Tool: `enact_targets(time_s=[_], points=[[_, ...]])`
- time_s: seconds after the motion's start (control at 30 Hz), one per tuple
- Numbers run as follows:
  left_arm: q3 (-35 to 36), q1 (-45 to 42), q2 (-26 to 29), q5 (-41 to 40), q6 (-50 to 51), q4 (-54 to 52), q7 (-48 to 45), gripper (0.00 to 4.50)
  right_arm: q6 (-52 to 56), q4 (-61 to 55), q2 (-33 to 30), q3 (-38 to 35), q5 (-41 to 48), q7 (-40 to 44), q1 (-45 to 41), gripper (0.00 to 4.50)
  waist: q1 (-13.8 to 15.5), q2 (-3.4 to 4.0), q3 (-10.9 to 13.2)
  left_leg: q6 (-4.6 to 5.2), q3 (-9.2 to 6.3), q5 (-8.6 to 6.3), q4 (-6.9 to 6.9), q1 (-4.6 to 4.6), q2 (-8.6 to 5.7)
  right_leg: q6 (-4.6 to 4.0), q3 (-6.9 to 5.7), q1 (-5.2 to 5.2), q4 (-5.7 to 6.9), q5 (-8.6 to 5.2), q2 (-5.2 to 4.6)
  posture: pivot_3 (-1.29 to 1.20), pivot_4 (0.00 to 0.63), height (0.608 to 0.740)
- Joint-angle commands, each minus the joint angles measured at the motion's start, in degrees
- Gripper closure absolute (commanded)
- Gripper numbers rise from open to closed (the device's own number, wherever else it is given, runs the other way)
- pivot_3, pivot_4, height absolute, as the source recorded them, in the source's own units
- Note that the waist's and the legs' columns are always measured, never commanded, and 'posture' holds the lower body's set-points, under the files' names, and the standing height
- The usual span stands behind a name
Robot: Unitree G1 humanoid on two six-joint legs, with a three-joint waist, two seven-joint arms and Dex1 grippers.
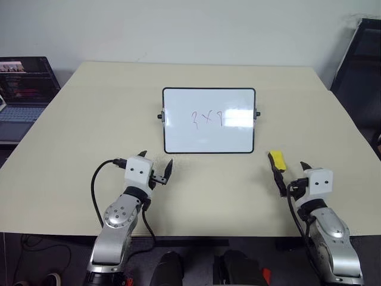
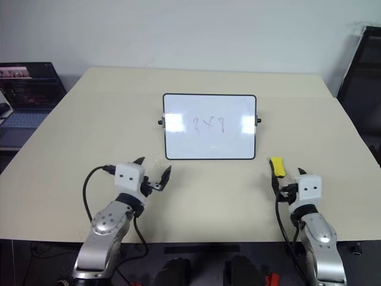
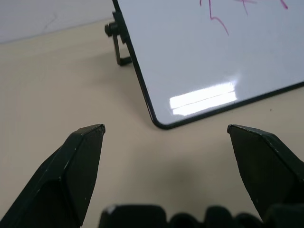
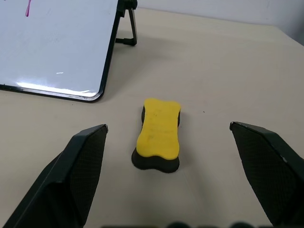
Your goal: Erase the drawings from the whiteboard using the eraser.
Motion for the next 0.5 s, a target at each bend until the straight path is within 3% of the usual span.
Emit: enact_targets(time_s=[0.03,0.2,0.5], points=[[-0.09,0.89,-0.28,0.86,-1.28,-1.27,0.36,0.0,1.41,-1.81,-0.11,-0.13,1.25,0.34,-0.45,0.02,0.02,0.0,0.0,0.0,-0.01,0.0,0.01,0.0,0.0,0.0,-0.01,0.01,0.0,0.0,0.0,0.0,0.15,0.74],[0.79,2.74,0.59,-0.36,0.34,-3.19,-0.93,0.0,4.21,-5.58,0.1,0.49,1.04,-0.37,-0.29,0.02,0.03,0.01,0.0,0.0,0.02,0.0,0.0,0.03,0.01,-0.01,0.01,0.02,0.0,0.0,0.0,0.0,0.15,0.74],[1.47,-0.01,8.27,-7.68,0.03,-3.28,-14.7,0.0,15.38,-13.99,2.64,1.7,-1.45,-7.23,-4.1,0.02,0.01,0.01,0.01,0.0,0.03,0.0,-0.01,0.01,0.02,-0.01,0.02,-0.03,0.0,-0.01,0.0,0.0,0.15,0.74]])
